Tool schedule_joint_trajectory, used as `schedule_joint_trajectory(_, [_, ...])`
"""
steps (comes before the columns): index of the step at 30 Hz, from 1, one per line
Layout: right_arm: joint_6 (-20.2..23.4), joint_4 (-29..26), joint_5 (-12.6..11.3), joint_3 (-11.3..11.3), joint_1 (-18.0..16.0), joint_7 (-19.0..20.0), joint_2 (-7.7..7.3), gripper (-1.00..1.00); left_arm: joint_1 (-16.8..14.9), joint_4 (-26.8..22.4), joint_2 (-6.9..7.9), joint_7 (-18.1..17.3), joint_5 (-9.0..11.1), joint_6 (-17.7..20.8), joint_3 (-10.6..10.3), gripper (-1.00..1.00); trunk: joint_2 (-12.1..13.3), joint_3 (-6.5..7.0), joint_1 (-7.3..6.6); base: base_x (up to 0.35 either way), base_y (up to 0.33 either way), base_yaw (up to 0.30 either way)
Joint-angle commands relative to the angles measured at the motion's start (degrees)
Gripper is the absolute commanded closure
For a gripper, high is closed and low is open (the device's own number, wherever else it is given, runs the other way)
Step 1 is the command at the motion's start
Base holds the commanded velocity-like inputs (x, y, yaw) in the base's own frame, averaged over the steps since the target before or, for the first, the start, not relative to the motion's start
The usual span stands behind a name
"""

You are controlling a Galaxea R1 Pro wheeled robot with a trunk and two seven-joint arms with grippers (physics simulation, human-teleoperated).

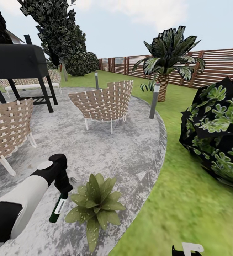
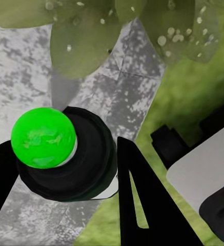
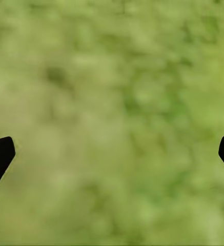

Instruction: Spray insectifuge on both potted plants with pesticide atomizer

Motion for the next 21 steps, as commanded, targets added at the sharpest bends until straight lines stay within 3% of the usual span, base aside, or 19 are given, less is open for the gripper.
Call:
schedule_joint_trajectory(1, [-0.2, 0.1, 0.6, -0.3, 0.0, -0.3, -0.01, -1.0, -0.2, -0.1, -0.01, -0.6, -0.3, 0.7, -0.2, 1.0, 0.0, -0.05, -0.01, 0.0, 0.0, 0.279])
schedule_joint_trajectory(9, [-0.2, 0.1, 0.6, -0.3, 0.0, -0.3, -0.01, -1.0, -0.8, -0.3, -0.48, -0.6, -0.4, 0.9, -0.3, 1.0, 0.0, -0.05, -0.01, 0.096, -0.069, 0.236])
schedule_joint_trajectory(16, [-0.2, 0.1, 0.6, -0.4, 0.0, -0.3, -0.11, -1.0, -0.8, -0.3, -0.63, -0.6, -0.5, 0.9, -0.5, 1.0, 0.0, -0.05, -0.01, 0.028, -0.281, 0.006])
schedule_joint_trajectory(21, [-0.2, 0.1, 0.6, -0.3, 0.0, -0.3, -0.03, -1.0, -0.8, -0.3, -0.69, -0.6, -0.5, 0.9, -0.5, 1.0, 0.0, -0.05, -0.01, 0.0, -0.292, 0.217])
